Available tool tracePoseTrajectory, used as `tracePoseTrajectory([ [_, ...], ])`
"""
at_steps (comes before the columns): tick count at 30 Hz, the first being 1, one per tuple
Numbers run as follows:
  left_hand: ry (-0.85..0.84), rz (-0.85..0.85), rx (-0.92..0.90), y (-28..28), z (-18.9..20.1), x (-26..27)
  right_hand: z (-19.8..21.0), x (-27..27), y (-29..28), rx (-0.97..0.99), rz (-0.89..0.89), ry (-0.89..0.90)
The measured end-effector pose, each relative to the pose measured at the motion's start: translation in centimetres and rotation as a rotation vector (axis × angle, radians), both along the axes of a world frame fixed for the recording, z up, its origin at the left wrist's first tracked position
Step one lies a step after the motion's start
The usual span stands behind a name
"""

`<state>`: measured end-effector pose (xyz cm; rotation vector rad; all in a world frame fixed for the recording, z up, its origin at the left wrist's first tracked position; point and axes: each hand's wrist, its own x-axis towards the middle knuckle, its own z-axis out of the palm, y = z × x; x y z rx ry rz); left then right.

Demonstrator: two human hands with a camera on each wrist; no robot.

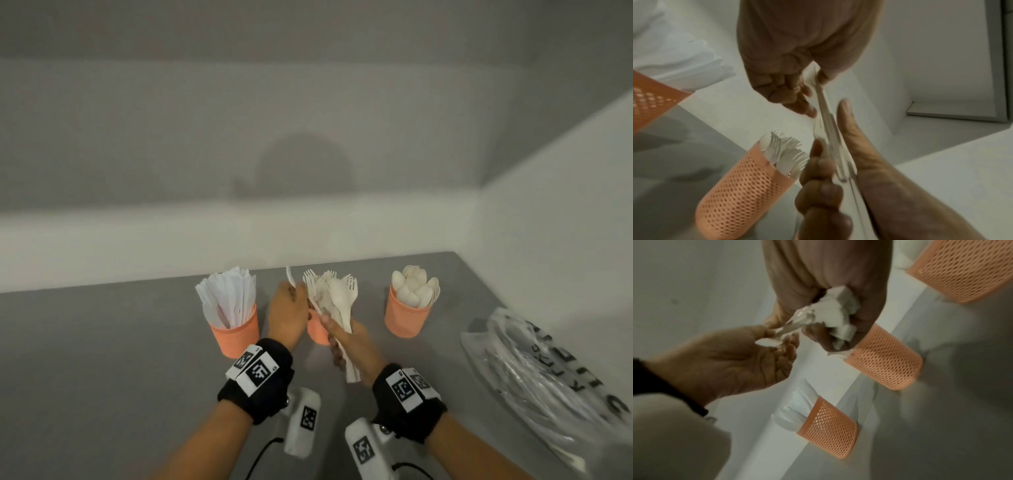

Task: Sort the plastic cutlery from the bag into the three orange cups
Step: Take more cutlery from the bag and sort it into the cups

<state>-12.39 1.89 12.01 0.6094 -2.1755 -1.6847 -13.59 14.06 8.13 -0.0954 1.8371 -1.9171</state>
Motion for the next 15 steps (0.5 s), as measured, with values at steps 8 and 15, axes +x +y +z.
tracePoseTrajectory([
  [8,-0.009,-0.072,0.175,1.1,-0.2,0.2,1.0,0.0,2.4,-0.136,-0.013,-0.103],
  [15,-0.041,-0.204,0.225,4.9,-1.0,1.6,1.3,0.2,3.1,-0.140,-0.026,-0.069],
])
